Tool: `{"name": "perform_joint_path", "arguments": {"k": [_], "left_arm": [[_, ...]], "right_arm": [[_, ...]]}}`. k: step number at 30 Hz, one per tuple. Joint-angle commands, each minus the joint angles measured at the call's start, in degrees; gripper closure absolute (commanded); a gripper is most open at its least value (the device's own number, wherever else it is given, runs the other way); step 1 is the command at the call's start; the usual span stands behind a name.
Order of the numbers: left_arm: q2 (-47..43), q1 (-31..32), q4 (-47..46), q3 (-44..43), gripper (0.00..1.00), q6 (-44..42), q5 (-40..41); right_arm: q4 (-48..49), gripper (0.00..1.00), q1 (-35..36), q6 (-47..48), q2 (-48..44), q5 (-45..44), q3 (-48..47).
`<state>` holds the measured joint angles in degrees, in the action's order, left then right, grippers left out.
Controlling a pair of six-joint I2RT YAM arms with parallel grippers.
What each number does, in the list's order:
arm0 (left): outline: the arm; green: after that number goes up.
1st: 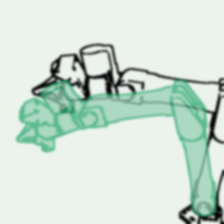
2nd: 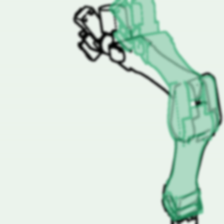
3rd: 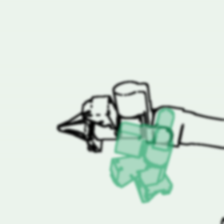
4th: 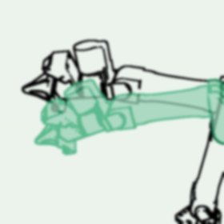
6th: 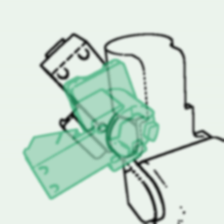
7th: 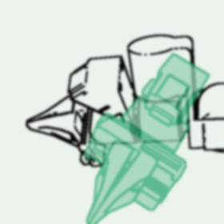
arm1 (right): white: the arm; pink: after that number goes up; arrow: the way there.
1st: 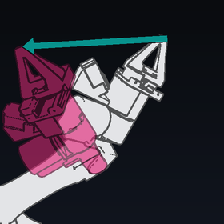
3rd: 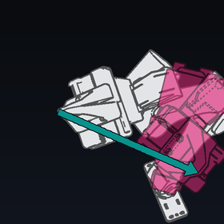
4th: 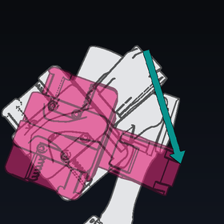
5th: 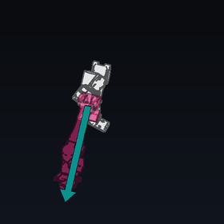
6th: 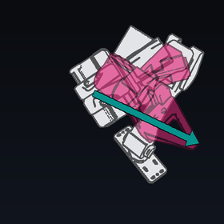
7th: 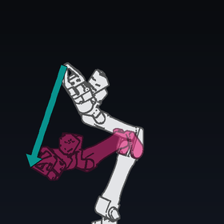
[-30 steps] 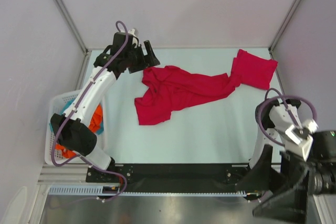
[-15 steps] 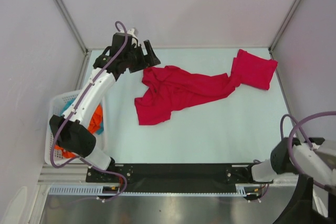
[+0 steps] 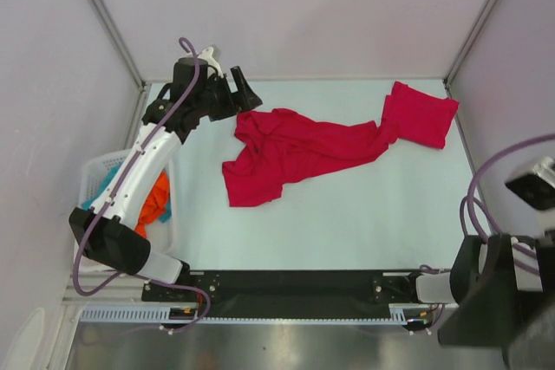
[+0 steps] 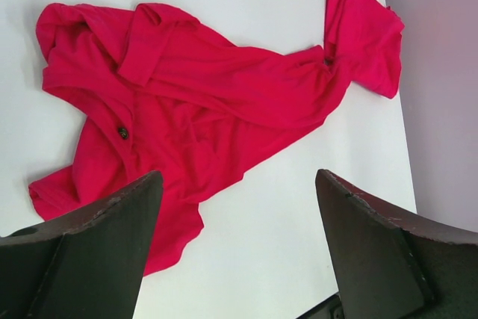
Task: Fold and stack the t-shirts
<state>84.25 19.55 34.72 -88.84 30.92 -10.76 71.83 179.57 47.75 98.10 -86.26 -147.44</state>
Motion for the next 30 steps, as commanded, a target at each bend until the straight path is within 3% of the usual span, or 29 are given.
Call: {"name": "perform_joint_path", "arguments": {"k": [1, 3, 6, 7, 12, 15, 16, 17, 19, 20, 21, 22, 23, 24, 27, 30], "left_arm": [[-3.65, -1.44, -2.11, 1.03, 0.11, -1.38, -0.66], [-4.18, -1.62, -2.29, 1.47, 0.11, -1.47, -0.66], [-4.44, -1.62, -3.16, 2.0, 0.11, -0.86, -1.27], [-4.44, -1.62, -3.43, 2.26, 0.11, -0.42, -1.54], [-4.18, -1.62, -4.57, 2.27, 0.12, 0.37, -2.42], [-4.44, -1.62, -4.66, 2.18, 0.12, 0.37, -2.16], [-4.7, -1.62, -4.66, 2.09, 0.12, 0.37, -1.98], [-4.79, -1.62, -4.66, 2.18, 0.12, 0.37, -1.81], [-4.88, -1.62, -4.57, 2.09, 0.12, 0.55, -1.98], [-5.23, -1.62, -4.57, 2.09, 0.11, 0.55, -1.89], [-5.32, -1.62, -4.66, 2.18, 0.12, 0.46, -1.89], [-5.5, -1.71, -4.49, 2.26, 0.11, 0.46, -1.8], [-5.67, -1.71, -4.22, 2.27, 0.11, 0.2, -1.54], [-5.76, -1.8, -4.05, 2.09, 0.11, -0.15, -1.28], [-6.55, -2.23, -3.43, 1.91, 0.11, -0.51, -0.75], [-7.43, -2.76, -3.34, 2.0, 0.11, -0.68, -0.4]], "right_arm": [[-1.35, 0.0, 2.37, -3.95, -0.71, -15.08, -5.96], [-1.17, 0.0, 2.28, -13.49, -5.98, -15.08, 3.06], [17.57, 0.0, 2.28, -11.64, -8.28, -14.9, 9.52], [18.86, 0.0, 2.28, -15.89, -8.19, -14.9, 9.62], [19.22, 0.0, 2.28, -23.65, -3.28, -14.55, 0.58], [19.4, 0.0, 2.28, -36.54, -2.92, -10.27, 3.28], [18.79, 0.0, 2.28, -39.72, -3.96, -4.94, 4.69], [16.78, 0.0, 2.28, -47.75, -5.19, -3.93, 8.27], [0.13, 0.0, 2.37, -59.46, -12.71, -4.01, 12.15], [-7.25, 0.0, 2.19, -78.06, -16.94, -1.48, 15.48], [-15.06, 0.0, 2.02, -92.25, -21.16, 2.46, 26.04], [-46.29, 0.0, 0.28, -117.89, -24.85, 5.46, 28.32], [-64.36, 0.0, -1.48, -140.68, -28.29, 7.14, 27.91], [-72.45, 0.0, -3.41, -154.22, -29.19, 8.9, 27.99], [-64.63, 0.0, -0.99, -139.82, -30.69, 9.79, 26.42], [-63.76, 0.0, 2.1, -137.57, -34.55, 17.85, 27.63]]}}
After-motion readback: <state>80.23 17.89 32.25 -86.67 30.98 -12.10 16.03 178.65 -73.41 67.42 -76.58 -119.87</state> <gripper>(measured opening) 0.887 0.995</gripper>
